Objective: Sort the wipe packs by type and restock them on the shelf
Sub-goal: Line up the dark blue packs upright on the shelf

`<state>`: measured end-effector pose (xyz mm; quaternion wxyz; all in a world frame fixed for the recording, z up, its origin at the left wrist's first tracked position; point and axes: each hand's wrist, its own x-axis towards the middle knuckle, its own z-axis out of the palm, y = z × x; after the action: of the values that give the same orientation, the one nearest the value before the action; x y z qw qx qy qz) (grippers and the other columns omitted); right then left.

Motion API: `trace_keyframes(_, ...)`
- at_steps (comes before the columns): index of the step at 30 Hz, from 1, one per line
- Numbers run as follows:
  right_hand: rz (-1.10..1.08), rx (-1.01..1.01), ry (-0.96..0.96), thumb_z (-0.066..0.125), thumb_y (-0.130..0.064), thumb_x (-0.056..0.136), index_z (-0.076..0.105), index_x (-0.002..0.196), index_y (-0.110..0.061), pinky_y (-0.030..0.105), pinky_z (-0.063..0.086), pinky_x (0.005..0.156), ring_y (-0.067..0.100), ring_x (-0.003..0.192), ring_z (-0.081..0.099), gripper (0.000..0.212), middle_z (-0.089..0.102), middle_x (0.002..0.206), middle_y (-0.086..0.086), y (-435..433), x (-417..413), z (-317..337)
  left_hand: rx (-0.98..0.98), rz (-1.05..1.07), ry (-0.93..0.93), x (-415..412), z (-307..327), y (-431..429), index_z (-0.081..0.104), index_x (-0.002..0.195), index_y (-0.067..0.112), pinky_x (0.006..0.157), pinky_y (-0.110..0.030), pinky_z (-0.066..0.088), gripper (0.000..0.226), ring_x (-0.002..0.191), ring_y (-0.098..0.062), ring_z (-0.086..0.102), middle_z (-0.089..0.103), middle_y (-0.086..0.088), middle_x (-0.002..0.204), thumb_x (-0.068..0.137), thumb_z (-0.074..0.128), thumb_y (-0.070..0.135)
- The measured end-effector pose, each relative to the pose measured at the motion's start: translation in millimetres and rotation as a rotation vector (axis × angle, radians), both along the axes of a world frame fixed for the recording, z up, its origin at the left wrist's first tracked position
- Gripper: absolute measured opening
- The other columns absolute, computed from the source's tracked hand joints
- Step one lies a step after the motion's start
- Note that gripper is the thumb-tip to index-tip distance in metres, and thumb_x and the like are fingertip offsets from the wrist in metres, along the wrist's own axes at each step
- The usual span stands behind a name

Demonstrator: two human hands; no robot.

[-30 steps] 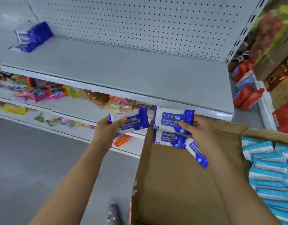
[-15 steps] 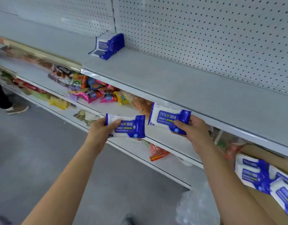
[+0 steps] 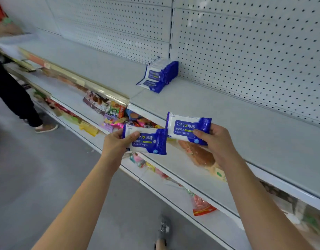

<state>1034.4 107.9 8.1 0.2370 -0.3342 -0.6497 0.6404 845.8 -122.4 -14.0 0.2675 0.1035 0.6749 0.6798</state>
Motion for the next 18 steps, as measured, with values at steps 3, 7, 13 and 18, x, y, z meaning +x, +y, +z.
trace_keyframes(3, 0.002, -0.023, 0.045, 0.082, -0.016, 0.081, 0.073, 0.098, -0.024, 0.047, 0.060, 0.086, 0.021, 0.093, 0.074, 0.021, 0.078, 0.096, 0.000, 29, -60, -2, -0.008, 0.015, 0.044, -48, 8, 24, 0.069, 0.110, 0.007, 0.086, -0.043, 0.059, 0.042, 0.092, -0.031, 0.075, 0.077, -0.013, 0.099, 0.075, 0.081, 0.027)
trace_keyframes(7, 0.009, -0.070, 0.067, 0.079, -0.007, 0.081, 0.073, 0.095, -0.018, 0.052, 0.058, 0.089, 0.025, 0.089, 0.075, 0.019, 0.078, 0.093, 0.006, 62, -127, -1, -0.056, 0.046, 0.067, -109, 22, 57, 0.070, 0.106, 0.006, 0.081, -0.040, 0.061, 0.034, 0.089, -0.031, 0.075, 0.078, -0.012, 0.094, 0.080, 0.079, 0.025)
trace_keyframes(13, 0.008, -0.102, 0.019, 0.079, -0.007, 0.082, 0.072, 0.099, -0.015, 0.050, 0.059, 0.089, 0.026, 0.090, 0.075, 0.020, 0.077, 0.096, 0.008, 94, -206, -12, -0.082, 0.069, 0.077, -180, 29, 96, 0.069, 0.100, 0.012, 0.071, -0.029, 0.061, 0.024, 0.081, -0.020, 0.077, 0.078, -0.001, 0.085, 0.082, 0.077, 0.027)
trace_keyframes(18, -0.044, -0.117, -0.023, 0.079, -0.011, 0.083, 0.071, 0.108, -0.013, 0.046, 0.060, 0.086, 0.024, 0.091, 0.074, 0.027, 0.076, 0.101, 0.006, 111, -257, -24, -0.072, 0.015, 0.065, -229, 27, 118, 0.070, 0.106, 0.011, 0.069, -0.027, 0.062, 0.028, 0.084, -0.023, 0.076, 0.079, -0.005, 0.091, 0.083, 0.077, 0.025)
